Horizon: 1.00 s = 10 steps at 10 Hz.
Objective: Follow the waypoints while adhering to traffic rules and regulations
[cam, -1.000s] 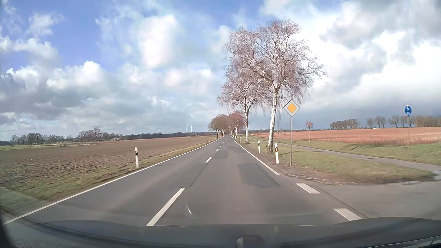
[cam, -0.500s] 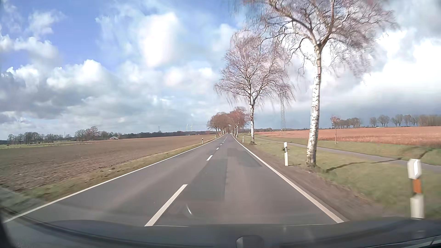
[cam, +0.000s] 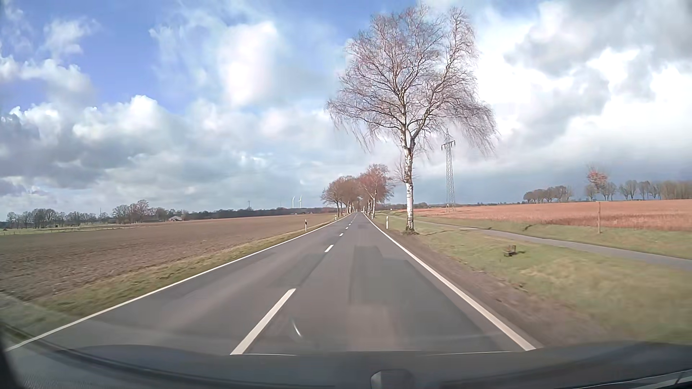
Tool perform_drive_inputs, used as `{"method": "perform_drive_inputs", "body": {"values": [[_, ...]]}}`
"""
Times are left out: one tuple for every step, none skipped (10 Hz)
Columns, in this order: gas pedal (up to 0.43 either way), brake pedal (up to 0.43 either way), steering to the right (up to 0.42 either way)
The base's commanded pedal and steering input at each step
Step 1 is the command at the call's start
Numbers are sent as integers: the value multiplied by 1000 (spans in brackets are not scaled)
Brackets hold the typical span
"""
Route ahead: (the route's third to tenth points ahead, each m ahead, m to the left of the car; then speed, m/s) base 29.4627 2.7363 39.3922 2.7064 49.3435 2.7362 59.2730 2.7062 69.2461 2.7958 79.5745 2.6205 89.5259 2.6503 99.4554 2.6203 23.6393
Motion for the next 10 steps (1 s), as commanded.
{"method": "perform_drive_inputs", "body": {"values": [[280, 0, -4], [280, 0, -4], [280, 0, -4], [280, 0, -4], [280, 0, -4], [280, 0, -4], [280, 0, -4], [280, 0, -4], [268, 0, -4], [268, 0, -4]]}}
